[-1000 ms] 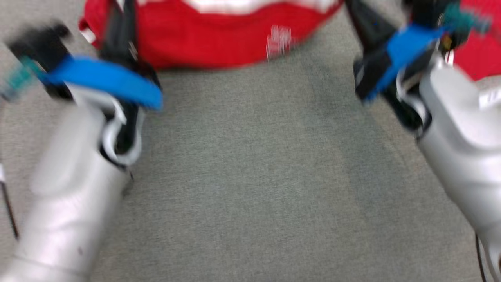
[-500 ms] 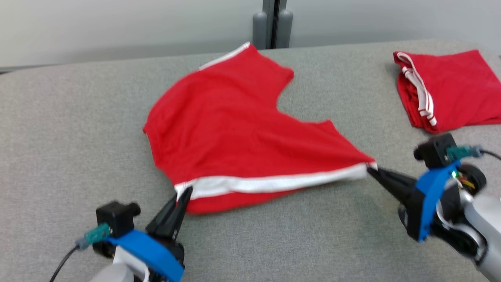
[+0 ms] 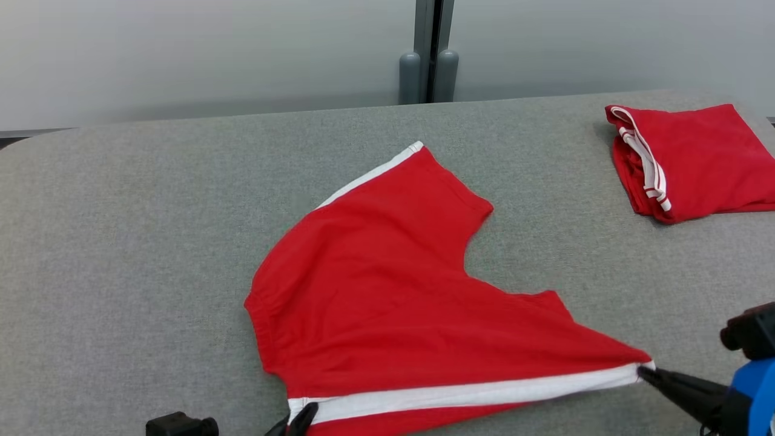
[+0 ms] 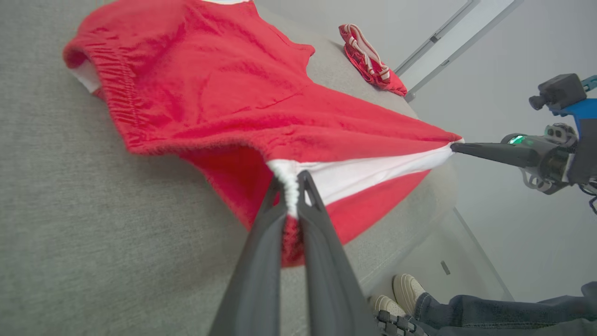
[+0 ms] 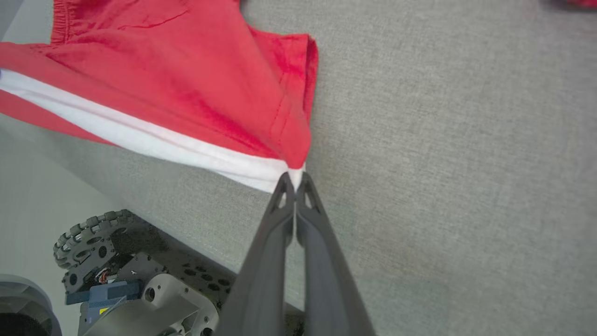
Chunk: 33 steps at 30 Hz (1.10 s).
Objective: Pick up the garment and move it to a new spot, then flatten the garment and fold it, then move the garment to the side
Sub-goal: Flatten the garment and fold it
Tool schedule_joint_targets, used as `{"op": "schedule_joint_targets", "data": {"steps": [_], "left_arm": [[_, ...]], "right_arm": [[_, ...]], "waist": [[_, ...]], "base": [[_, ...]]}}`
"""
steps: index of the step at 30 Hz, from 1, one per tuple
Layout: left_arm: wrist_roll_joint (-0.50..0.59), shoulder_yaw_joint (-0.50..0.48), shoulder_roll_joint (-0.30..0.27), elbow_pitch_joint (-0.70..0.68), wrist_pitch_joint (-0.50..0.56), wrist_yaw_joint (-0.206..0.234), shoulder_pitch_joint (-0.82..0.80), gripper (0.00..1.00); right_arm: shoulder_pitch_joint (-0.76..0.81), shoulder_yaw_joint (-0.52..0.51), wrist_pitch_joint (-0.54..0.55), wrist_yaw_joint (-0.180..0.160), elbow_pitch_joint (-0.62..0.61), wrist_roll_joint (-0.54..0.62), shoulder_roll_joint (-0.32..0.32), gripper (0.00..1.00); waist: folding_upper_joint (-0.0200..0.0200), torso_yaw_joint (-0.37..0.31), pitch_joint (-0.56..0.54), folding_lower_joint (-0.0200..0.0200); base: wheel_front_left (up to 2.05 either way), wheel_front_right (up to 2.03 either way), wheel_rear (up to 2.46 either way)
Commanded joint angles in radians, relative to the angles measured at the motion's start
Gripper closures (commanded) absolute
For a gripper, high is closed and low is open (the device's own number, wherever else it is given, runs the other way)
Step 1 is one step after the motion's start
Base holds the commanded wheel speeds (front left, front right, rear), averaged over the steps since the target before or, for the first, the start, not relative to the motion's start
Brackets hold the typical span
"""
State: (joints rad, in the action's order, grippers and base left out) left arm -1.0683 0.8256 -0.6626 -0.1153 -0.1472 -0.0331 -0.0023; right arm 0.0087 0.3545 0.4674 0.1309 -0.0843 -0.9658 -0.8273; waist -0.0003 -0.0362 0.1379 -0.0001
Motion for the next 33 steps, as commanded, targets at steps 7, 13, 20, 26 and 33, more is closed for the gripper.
{"op": "schedule_joint_targets", "data": {"steps": [7, 13, 20, 26, 33], "left_arm": [[0.009, -0.047, -0.009, -0.086, -0.023, 0.053, -0.030, 1.00], [0.034, -0.086, 0.044, -0.034, -0.045, 0.052, -0.138, 1.00], [0.043, -0.124, 0.151, 0.098, -0.087, 0.035, -0.241, 1.00], [0.059, -0.169, 0.279, 0.246, -0.111, 0.026, -0.321, 1.00], [0.105, -0.206, 0.409, 0.415, -0.118, 0.003, -0.402, 1.00]], "right_arm": [[0.057, -0.255, 0.129, 0.000, -0.227, 0.188, 0.159, 1.00], [-0.148, -0.206, 0.183, 0.000, -0.246, 0.258, 0.251, 1.00], [-0.427, -0.087, 0.106, 0.000, -0.066, 0.290, 0.280, 1.00], [-0.620, -0.019, -0.005, 0.000, 0.148, 0.332, 0.288, 1.00], [-0.798, 0.039, -0.126, 0.000, 0.385, 0.362, 0.317, 1.00]], "waist": [[0.0003, 0.024, 0.018, 0.0001], [0.0003, 0.053, 0.046, 0.0001], [0.0003, 0.109, 0.099, 0.0001], [0.0003, 0.171, 0.151, 0.0001], [0.0003, 0.224, 0.212, 0.0001]], "base": [[0.00, 0.00, 0.00], [0.00, 0.00, 0.00], [0.00, 0.00, 0.00], [0.00, 0.00, 0.00], [0.00, 0.00, 0.00]]}}
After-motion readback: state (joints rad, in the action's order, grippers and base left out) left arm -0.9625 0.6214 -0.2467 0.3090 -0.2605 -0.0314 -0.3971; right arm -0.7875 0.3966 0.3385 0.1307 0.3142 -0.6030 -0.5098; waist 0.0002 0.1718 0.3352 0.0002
